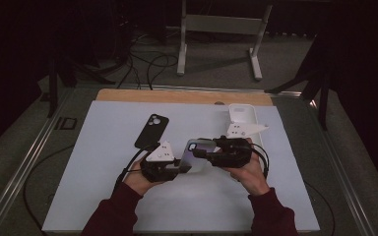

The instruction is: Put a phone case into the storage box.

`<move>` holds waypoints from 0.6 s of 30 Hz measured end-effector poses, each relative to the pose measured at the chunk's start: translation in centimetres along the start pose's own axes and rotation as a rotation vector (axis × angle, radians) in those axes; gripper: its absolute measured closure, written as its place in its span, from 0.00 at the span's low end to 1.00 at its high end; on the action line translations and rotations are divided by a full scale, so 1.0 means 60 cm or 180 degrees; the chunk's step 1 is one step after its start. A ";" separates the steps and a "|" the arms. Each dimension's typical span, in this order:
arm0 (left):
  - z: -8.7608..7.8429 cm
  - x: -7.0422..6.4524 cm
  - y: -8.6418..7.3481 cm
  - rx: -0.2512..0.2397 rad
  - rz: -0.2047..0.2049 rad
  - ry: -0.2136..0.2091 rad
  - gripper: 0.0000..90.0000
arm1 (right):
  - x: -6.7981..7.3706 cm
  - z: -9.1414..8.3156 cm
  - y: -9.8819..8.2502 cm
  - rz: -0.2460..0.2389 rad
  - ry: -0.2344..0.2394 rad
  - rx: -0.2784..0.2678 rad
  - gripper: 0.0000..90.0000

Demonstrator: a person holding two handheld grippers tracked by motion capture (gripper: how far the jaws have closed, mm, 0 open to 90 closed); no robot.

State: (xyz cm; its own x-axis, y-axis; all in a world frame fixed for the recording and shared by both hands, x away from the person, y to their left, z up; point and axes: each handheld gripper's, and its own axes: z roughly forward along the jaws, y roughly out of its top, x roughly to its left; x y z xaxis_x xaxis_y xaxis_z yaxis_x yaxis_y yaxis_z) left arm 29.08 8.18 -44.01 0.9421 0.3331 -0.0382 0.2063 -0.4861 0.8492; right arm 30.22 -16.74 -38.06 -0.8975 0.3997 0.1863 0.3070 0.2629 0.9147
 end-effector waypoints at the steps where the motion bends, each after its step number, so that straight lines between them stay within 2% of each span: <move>1: 0.000 -0.001 0.001 0.0004 0.0009 -0.0008 0.88 | -0.001 0.000 0.000 0.0001 0.0008 -0.0012 0.57; 7: 0.003 -0.004 0.001 -0.0007 0.0025 -0.0001 0.89 | -0.001 -0.001 -0.002 0.0010 -0.0005 -0.0042 0.52; 8: 0.003 -0.005 0.001 -0.0013 0.0031 -0.0008 0.89 | -0.002 -0.001 -0.002 0.0018 -0.0002 -0.0039 0.49; 9: 0.002 -0.006 0.002 -0.0018 0.0030 0.0046 0.90 | -0.002 -0.001 -0.002 0.0028 -0.0032 -0.0031 0.35; 11: 0.000 -0.004 0.003 -0.0040 0.0024 0.0073 0.90 | -0.001 -0.001 -0.003 0.0015 -0.0206 0.0037 0.31; 14: -0.003 -0.002 0.003 -0.0069 -0.0009 0.0140 0.90 | 0.001 -0.002 -0.005 -0.0002 -0.0303 0.0035 0.23; 16: -0.003 -0.002 0.003 -0.0069 -0.0009 0.0140 0.90 | 0.002 -0.003 -0.006 -0.0015 -0.0338 0.0026 0.23; 17: -0.005 -0.001 0.004 -0.0076 -0.0036 0.0220 0.90 | 0.002 -0.003 -0.006 -0.0015 -0.0338 0.0026 0.22; 18: -0.005 -0.001 0.004 -0.0080 -0.0052 0.0242 0.90 | 0.003 -0.006 -0.008 -0.0023 -0.0421 0.0005 0.19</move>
State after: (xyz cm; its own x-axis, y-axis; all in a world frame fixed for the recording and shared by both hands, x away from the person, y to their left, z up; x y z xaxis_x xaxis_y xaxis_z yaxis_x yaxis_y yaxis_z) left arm 29.01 8.32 -43.65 0.9157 0.4016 -0.0130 0.2140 -0.4601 0.8617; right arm 29.80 -17.11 -38.34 -0.8502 0.5100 0.1308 0.3013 0.2676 0.9152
